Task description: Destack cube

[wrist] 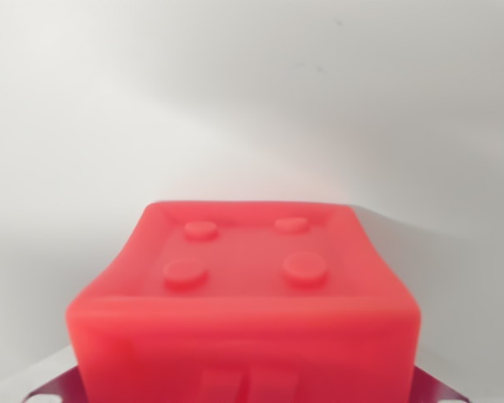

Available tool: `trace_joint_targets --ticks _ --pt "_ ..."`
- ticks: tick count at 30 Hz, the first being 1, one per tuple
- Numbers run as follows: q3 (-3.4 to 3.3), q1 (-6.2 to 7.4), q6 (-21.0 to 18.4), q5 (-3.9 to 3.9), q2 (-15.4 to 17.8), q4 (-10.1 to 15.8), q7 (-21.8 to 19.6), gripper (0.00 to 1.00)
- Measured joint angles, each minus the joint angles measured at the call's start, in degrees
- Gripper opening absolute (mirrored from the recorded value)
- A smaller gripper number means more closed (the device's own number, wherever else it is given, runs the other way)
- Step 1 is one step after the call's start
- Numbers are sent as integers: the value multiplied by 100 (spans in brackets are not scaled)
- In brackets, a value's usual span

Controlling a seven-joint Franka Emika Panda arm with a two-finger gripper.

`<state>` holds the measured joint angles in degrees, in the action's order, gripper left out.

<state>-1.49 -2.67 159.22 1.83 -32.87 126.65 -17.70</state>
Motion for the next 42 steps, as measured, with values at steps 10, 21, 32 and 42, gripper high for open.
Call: trace_joint_targets --ticks 10,21,32,42 --pt "0 -1 1 0 -1 -1 0 100" --pt "0 -1 2 0 -1 -1 0 100" --pt "0 -1 0 0 0 -1 0 100" --pt "-2 0 -110 0 178 48 0 100"
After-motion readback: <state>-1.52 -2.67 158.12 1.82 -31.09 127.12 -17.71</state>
